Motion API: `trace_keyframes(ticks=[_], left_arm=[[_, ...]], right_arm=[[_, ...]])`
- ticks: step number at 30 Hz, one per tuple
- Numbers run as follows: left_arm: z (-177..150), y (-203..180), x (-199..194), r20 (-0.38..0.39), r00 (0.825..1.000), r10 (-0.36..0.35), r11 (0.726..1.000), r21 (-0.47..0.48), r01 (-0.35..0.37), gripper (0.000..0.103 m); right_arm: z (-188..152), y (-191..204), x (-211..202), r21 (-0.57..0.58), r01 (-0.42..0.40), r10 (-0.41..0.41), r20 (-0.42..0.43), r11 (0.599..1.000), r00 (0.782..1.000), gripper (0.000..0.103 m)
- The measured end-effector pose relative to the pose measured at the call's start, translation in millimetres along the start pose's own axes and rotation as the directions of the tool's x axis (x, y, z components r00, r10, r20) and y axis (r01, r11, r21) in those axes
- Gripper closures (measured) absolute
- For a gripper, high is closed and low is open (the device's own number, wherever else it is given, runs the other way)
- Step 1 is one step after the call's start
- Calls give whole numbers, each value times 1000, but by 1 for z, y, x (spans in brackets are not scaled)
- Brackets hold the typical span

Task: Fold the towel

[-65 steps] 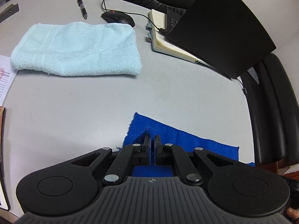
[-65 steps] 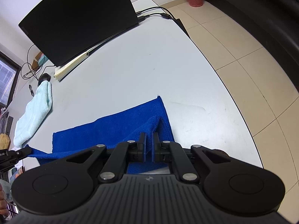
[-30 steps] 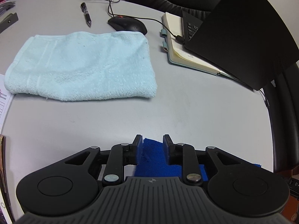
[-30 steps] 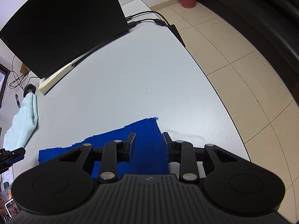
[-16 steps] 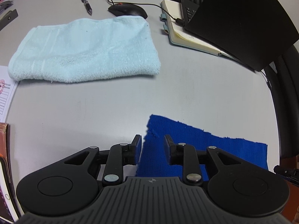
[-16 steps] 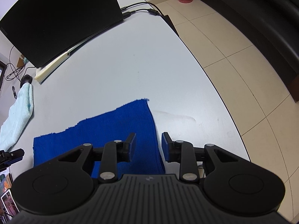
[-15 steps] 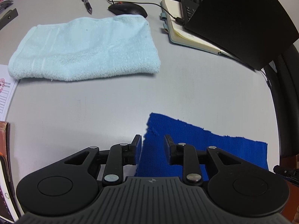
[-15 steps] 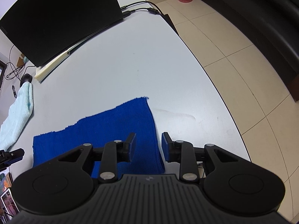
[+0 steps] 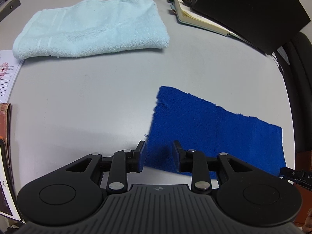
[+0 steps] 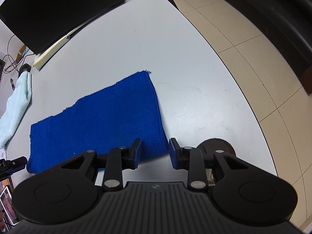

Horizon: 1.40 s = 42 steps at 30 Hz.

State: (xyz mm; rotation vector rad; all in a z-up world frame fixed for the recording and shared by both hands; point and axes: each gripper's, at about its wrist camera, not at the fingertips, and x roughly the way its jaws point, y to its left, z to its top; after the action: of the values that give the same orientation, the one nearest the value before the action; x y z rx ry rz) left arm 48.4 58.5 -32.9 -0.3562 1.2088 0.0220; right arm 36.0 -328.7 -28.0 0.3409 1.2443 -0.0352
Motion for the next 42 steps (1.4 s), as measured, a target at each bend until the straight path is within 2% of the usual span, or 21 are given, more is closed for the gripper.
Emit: trace_keyframes(ticks=[9, 18, 24, 28, 33, 38, 42], left_arm=[[-8, -20, -7, 10, 1000, -9, 994, 106, 8, 67], [-16, -43, -10, 5, 1000, -22, 974, 227, 20, 66], [-25, -58, -11, -1, 1000, -31, 954, 300, 30, 66], [-28, -55, -10, -14, 999, -32, 956, 292, 34, 65], [-32, -46, -6, -31, 999, -24, 965, 259, 32, 65], [-41, -46, -6, -48, 998, -35, 958, 283, 47, 65], [-50, -47, -6, -58, 997, -52, 952, 300, 67, 65]], right_arm=[[-6, 3, 10, -25, 26, -26, -13, 999, 1000, 72], [-11, 21, 14, -141, 65, -65, 4, 988, 998, 72], [-17, 27, 14, -164, 9, -14, -32, 986, 999, 74], [-26, 36, 15, -210, -27, 14, -65, 977, 998, 74], [-45, 54, 13, -291, -87, 53, -124, 953, 991, 74], [-67, 70, 11, -370, -162, 94, -195, 915, 976, 73], [-77, 78, 7, -405, -161, 88, -194, 900, 977, 73]])
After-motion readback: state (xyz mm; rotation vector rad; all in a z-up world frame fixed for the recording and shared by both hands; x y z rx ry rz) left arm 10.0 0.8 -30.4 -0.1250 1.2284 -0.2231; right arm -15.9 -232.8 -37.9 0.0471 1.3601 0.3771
